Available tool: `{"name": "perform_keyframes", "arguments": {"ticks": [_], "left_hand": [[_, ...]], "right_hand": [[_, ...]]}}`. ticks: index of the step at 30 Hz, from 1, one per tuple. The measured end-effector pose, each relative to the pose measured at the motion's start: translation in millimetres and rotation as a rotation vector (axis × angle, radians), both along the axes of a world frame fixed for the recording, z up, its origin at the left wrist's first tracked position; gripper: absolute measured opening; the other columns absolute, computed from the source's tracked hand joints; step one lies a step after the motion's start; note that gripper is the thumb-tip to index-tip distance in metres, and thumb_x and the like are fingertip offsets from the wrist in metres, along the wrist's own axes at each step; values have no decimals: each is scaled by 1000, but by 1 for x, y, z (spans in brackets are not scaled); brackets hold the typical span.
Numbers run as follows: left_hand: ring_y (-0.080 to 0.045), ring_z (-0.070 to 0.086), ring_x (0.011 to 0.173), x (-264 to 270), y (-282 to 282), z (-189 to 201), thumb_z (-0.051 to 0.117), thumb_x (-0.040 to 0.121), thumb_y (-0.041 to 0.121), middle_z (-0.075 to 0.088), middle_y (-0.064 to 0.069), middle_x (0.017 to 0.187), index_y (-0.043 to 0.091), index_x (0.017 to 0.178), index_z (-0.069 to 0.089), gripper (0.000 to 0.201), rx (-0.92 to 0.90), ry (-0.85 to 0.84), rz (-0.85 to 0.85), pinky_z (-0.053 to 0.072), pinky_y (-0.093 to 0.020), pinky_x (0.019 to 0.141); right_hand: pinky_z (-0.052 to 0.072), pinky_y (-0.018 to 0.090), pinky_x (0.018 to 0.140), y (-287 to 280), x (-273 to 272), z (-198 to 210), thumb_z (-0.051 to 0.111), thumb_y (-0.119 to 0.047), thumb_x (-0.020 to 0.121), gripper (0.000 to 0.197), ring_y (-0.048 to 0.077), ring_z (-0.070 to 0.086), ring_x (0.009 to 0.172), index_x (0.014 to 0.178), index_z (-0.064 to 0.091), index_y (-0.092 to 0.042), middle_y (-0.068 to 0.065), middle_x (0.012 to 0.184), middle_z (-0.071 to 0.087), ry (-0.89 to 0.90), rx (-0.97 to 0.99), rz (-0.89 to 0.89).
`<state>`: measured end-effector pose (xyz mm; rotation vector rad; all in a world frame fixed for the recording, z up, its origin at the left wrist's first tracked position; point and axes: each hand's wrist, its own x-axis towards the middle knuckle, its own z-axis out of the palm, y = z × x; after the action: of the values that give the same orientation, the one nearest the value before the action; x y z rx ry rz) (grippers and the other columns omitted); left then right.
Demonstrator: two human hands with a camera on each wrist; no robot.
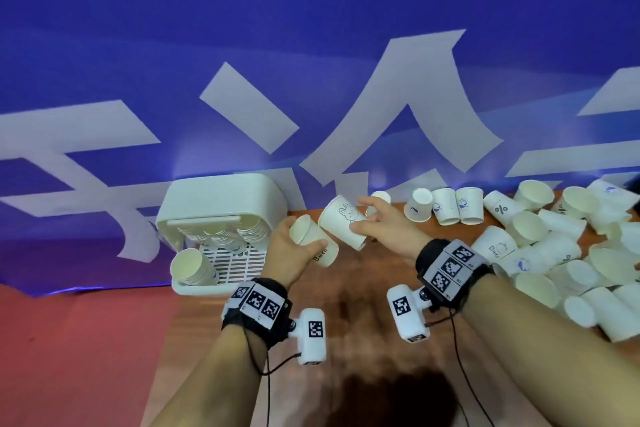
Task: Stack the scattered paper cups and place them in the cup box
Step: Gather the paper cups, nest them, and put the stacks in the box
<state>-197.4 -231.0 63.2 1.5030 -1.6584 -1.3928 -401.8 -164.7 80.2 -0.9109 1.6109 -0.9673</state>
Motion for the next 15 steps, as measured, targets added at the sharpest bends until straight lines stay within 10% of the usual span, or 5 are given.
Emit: {"name": "perform_keyframes", "arguments": {"ticks": [4, 9, 15], "left_hand": [[-20, 65, 103, 43, -14, 5, 85, 57, 36, 65, -3, 114, 22, 125, 52, 77, 20, -2, -45, 56, -47, 90], [-6, 60, 92, 103, -29, 10, 70, 83, 4, 59, 10, 101, 29, 112, 50, 44, 12, 17, -50, 52, -35, 92], [-22, 58, 115, 184, -49, 5, 70, 64, 37, 53, 3, 128, 33, 129, 51, 69, 43, -8, -1, 53, -48, 95]], "right_hand": [[52, 27, 59, -15, 49, 10, 70, -15, 88, 80, 10, 66, 71, 152, 24, -30, 8, 94, 68, -52, -14, 94], [54, 28, 59, -40, 113, 10, 73, -13, 85, 70, 18, 67, 87, 142, 37, -30, 12, 111, 66, -27, -23, 169], [54, 22, 70, -77, 184, 13, 75, -20, 86, 31, 11, 69, 92, 110, 56, -21, 2, 105, 70, -10, -59, 195]]}}
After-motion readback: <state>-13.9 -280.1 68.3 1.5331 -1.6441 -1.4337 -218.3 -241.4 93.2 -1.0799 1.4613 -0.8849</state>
